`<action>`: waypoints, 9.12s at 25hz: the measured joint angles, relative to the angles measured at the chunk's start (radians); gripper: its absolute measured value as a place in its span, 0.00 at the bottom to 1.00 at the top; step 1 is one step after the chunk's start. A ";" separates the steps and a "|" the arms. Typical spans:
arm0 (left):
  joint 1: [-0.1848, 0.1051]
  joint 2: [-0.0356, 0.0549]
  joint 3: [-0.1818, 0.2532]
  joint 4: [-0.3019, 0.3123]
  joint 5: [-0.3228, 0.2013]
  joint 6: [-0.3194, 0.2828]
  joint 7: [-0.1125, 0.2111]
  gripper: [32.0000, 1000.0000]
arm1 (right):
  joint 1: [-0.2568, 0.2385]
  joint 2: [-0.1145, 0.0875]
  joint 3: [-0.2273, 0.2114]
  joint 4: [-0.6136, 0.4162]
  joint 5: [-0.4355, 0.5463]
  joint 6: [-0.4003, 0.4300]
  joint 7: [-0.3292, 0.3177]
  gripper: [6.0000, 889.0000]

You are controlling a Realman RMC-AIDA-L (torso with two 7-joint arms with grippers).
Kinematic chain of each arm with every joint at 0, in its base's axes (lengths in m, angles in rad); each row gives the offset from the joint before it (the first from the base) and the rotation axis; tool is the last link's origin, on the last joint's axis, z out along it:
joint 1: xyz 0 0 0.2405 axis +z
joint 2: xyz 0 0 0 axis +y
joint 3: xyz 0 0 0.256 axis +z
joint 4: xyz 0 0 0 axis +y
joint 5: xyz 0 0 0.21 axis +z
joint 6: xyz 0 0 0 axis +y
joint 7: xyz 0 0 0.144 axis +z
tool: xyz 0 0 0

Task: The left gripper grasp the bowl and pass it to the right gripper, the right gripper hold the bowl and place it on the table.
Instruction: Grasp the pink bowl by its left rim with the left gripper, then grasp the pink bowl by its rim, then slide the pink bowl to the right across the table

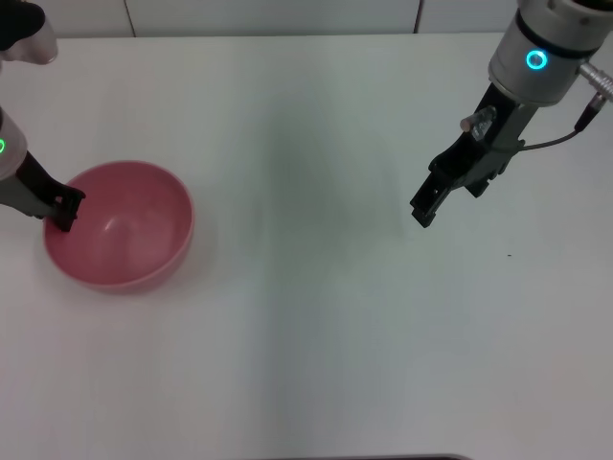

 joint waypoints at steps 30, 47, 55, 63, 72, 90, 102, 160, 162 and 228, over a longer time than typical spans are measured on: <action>-0.097 0.0257 -0.141 0.031 -0.169 -0.250 0.054 0.01 | 0.037 -0.008 0.013 -0.016 0.000 0.011 0.000 0.99; -0.162 0.0157 -0.144 0.026 -0.228 -0.308 0.015 0.01 | 0.142 -0.011 0.170 -0.062 0.000 0.082 0.019 0.99; -0.177 0.0230 -0.142 0.024 -0.228 -0.265 -0.019 0.01 | 0.160 -0.012 0.191 -0.052 0.000 0.049 0.093 0.99; -0.212 0.0236 -0.144 0.024 -0.231 -0.260 -0.033 0.01 | 0.176 -0.012 0.198 0.016 0.002 -0.023 0.104 0.99; -0.242 0.0175 -0.144 0.024 -0.238 -0.270 -0.033 0.01 | 0.197 -0.012 0.198 0.063 0.002 -0.094 0.094 0.99; -0.267 0.0155 -0.138 0.032 -0.278 -0.282 -0.034 0.01 | 0.220 -0.006 0.173 0.127 0.001 -0.134 0.016 0.92; -0.283 0.0130 -0.135 0.033 -0.272 -0.306 -0.035 0.01 | 0.238 -0.006 0.117 0.118 -0.006 -0.123 -0.060 0.39; -0.225 0.0030 -0.145 0.098 -0.321 -0.319 0.021 0.88 | -0.150 -0.107 0.085 0.023 -0.041 -0.144 -0.066 0.07; -0.223 0.0016 -0.143 0.098 -0.322 -0.318 0.024 0.88 | -0.163 -0.110 0.084 0.023 -0.041 -0.155 -0.066 0.07; -0.191 -0.0152 -0.139 0.089 -0.328 -0.297 0.056 0.88 | -0.262 -0.077 0.001 0.119 0.047 -0.411 -0.130 0.28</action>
